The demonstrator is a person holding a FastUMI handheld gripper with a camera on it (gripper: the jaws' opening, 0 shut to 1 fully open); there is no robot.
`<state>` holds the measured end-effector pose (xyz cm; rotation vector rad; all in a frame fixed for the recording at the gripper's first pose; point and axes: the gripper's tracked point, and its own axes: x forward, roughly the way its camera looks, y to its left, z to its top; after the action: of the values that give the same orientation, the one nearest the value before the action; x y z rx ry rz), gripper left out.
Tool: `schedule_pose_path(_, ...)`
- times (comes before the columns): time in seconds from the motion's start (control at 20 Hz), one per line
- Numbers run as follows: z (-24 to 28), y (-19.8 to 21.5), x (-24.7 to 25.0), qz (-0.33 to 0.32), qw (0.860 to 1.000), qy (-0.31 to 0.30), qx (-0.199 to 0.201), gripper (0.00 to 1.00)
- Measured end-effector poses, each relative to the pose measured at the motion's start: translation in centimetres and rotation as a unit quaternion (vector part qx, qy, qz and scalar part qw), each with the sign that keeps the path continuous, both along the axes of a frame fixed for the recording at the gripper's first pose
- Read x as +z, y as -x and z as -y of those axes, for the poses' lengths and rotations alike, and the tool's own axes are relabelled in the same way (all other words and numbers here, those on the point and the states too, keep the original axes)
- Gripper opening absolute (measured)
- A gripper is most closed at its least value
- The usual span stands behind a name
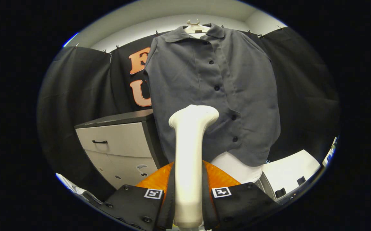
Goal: Iron the clothes twice with a garment steamer, once on the left side and once on the right side.
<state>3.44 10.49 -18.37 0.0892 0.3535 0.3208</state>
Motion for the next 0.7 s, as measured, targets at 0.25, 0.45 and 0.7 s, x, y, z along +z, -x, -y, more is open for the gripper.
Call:
schedule_pose_path(0.25, 1.0, -0.4, 6.8, 0.055, 0.998, -0.017, -0.002, 0.42)
schedule_pose_path(0.45, 2.8, -1.4, 11.9, 0.098, 0.995, -0.031, -0.021, 0.42)
schedule_pose_path(0.7, 7.3, -4.5, 16.8, 0.132, 0.989, -0.018, -0.061, 0.42)
